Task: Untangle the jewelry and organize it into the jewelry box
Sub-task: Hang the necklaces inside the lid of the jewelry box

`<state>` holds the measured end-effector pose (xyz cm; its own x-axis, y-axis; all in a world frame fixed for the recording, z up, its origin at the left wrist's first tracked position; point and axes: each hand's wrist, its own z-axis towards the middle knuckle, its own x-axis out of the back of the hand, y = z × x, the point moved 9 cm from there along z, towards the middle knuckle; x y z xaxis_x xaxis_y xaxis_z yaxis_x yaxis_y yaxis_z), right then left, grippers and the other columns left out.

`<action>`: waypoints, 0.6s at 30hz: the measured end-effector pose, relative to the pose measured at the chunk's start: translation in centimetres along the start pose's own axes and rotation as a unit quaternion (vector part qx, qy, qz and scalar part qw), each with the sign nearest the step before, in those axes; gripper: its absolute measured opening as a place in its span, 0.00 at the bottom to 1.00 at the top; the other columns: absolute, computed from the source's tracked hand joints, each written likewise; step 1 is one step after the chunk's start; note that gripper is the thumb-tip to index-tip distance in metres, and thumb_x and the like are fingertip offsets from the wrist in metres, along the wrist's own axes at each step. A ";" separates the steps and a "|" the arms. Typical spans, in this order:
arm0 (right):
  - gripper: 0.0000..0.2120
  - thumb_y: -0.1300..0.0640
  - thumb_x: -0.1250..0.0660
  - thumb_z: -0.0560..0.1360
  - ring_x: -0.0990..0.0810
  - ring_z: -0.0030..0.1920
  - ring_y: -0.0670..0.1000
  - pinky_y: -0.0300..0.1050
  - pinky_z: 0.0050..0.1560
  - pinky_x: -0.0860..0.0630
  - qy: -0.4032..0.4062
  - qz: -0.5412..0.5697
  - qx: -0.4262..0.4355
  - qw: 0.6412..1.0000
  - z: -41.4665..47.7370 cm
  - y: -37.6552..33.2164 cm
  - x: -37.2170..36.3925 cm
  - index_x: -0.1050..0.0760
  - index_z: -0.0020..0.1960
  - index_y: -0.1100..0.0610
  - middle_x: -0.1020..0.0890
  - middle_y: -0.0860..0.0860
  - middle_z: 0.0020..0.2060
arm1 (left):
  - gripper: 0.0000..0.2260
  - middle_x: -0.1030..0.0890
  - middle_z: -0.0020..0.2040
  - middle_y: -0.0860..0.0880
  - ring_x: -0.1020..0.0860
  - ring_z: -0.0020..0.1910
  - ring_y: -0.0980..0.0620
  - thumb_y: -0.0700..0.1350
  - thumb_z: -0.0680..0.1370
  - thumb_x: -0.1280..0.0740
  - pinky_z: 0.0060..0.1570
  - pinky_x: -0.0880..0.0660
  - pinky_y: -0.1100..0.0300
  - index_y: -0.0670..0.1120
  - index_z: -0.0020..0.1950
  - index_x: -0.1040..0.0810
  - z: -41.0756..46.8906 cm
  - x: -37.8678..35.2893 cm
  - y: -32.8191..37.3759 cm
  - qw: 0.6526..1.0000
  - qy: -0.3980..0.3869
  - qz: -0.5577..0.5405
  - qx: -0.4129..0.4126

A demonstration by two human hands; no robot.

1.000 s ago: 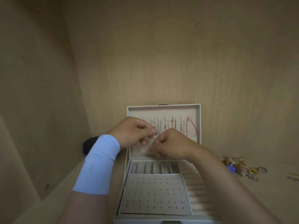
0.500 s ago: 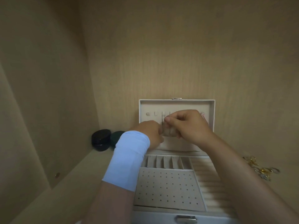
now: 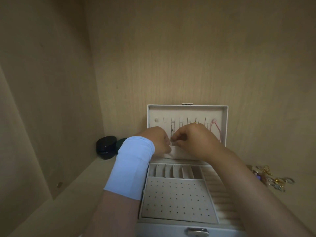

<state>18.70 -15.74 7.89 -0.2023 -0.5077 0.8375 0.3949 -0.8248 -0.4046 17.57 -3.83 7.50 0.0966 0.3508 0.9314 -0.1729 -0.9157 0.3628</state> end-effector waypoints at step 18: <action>0.05 0.54 0.27 0.76 0.22 0.38 0.35 0.26 0.37 0.29 0.019 0.024 -0.062 0.998 -7.6 7.3 9.8 0.15 0.51 0.49 0.17 0.42 0.45 | 0.08 0.21 0.50 0.60 0.23 0.47 0.60 0.52 0.78 0.33 0.55 0.27 0.62 0.56 0.56 0.20 -1.8 -2.3 9.3 0.981 0.061 -0.113 -0.147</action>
<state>12.75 -28.69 10.36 -0.2207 -0.5546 0.8023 0.2922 -0.8224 -0.4881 13.96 -12.78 8.79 0.0502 0.5759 0.8160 -0.4378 -0.7216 0.5362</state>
